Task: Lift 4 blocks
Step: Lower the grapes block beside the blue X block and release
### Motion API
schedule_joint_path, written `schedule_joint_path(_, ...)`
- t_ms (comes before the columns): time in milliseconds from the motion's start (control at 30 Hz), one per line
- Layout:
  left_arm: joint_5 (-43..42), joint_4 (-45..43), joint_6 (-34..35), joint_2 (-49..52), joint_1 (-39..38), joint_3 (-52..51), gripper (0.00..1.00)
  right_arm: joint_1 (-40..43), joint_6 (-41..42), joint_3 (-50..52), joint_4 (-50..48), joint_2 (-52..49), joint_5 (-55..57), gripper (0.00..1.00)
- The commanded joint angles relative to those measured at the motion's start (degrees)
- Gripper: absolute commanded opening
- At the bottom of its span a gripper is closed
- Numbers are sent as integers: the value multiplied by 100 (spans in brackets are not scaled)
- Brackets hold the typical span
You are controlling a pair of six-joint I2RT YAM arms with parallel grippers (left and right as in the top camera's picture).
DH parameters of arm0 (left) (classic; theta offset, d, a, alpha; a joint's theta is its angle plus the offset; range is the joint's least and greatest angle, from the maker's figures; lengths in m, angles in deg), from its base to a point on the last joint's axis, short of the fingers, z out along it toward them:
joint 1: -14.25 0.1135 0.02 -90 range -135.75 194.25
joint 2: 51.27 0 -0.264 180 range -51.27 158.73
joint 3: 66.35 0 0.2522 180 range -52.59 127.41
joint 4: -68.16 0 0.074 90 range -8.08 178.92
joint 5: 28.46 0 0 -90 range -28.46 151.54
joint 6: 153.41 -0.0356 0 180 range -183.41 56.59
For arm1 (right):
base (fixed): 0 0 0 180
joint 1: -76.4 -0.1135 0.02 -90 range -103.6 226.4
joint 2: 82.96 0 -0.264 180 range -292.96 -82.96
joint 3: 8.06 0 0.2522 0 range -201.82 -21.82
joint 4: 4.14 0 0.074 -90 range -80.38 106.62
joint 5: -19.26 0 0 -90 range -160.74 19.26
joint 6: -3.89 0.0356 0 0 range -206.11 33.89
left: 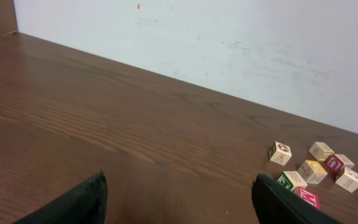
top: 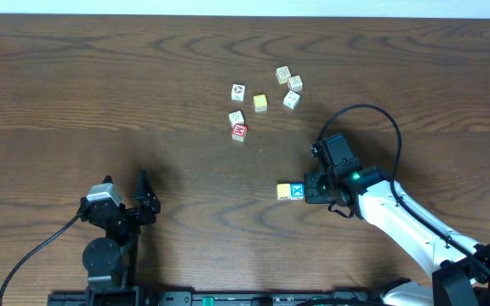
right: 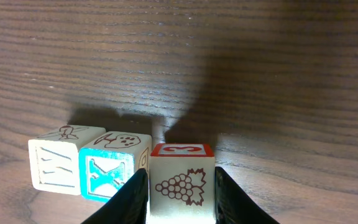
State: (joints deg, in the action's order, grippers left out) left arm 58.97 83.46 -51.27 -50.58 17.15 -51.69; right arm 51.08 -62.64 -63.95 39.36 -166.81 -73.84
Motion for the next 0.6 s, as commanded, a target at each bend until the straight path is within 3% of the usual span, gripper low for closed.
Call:
schedule_joint_path(0,173,251,-48,-7,-7,-68,75,-28,-7,48,26,-7,-20,32)
schedule_joint_path(100,173,251,-48,-7,-7,-68,75,-28,-9,48,70,-7,-17,27)
schedule_joint_path(233,173,251,-48,-7,-7,-68,75,-28,-9,48,144,-7,-15,33)
schedule_joint_path(333,173,254,-48,-7,-7,-68,75,-28,-4,57,175,-7,0,24)
schedule_joint_path(433,173,251,-48,-7,-7,-68,75,-28,15,57,181,-7,24,37)
schedule_joint_path(567,173,251,-48,-7,-7,-68,75,-28,31,57,199,-7,24,36)
